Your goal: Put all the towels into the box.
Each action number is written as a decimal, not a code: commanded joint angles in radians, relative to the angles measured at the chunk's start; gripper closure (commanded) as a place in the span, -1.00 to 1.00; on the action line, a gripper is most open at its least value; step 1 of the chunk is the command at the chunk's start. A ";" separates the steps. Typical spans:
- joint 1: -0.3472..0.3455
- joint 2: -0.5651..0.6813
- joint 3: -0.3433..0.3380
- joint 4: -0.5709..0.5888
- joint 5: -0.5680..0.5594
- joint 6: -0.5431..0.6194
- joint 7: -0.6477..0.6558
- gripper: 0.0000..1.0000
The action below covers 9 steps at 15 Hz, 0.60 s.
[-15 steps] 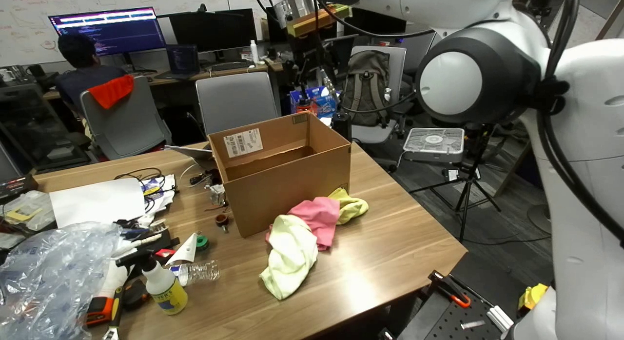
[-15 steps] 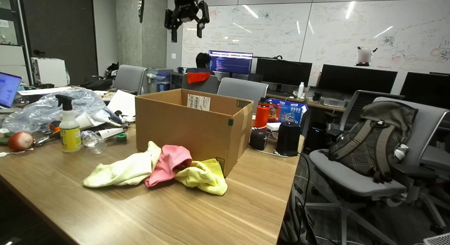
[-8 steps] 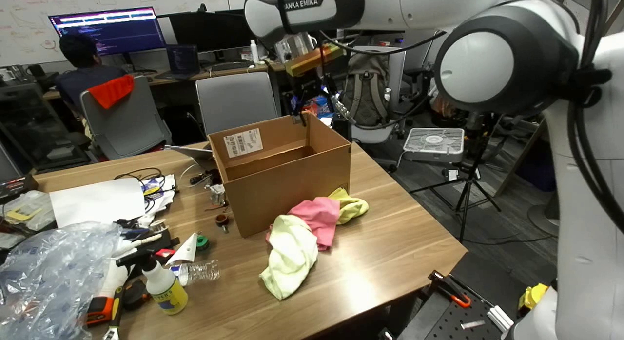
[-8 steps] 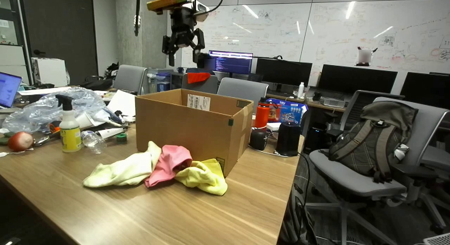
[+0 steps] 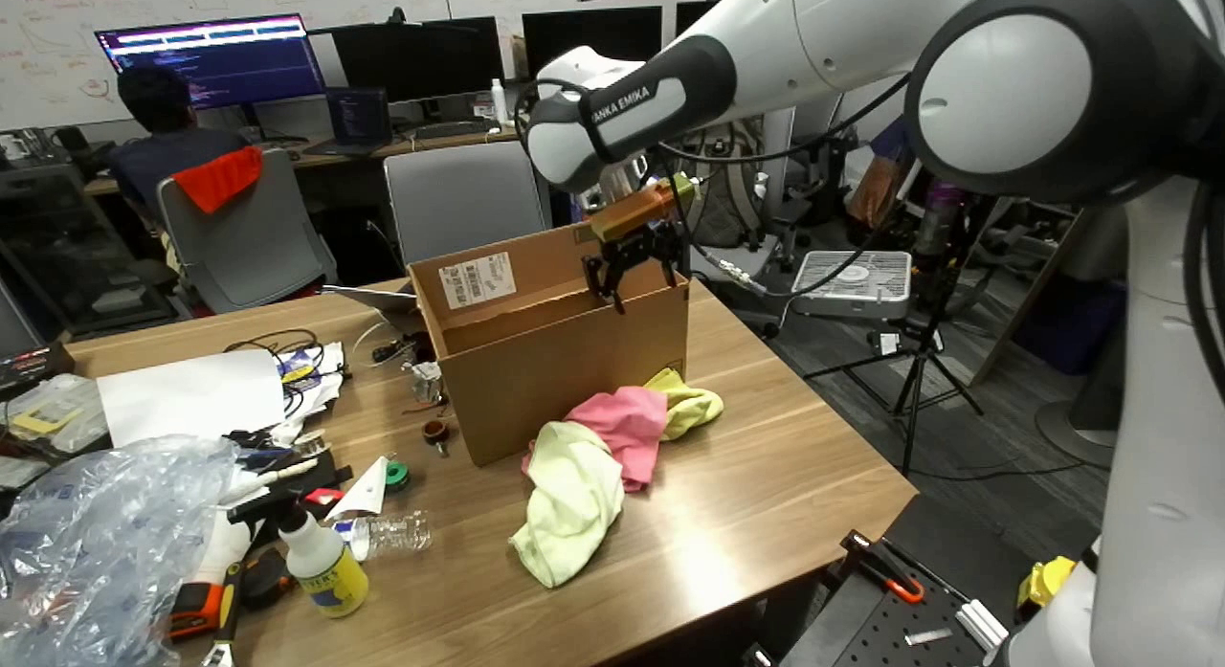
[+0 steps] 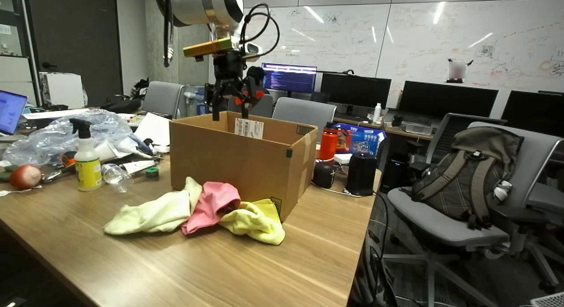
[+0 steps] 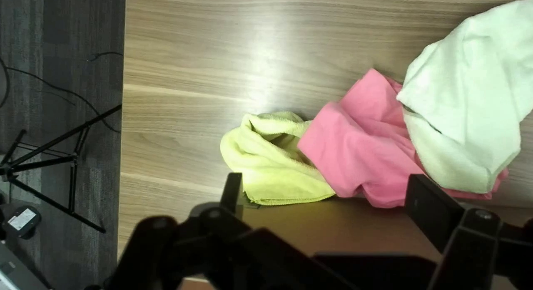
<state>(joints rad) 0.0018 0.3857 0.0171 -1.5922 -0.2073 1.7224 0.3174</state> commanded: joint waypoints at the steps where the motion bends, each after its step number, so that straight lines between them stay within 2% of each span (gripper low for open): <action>1: 0.017 -0.109 -0.027 -0.250 0.004 0.187 0.032 -1.00; 9: 0.044 -0.185 -0.031 -0.717 -0.015 0.657 0.096 -1.00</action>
<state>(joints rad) 0.0142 0.2877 0.0018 -2.1144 -0.2074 2.2187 0.3791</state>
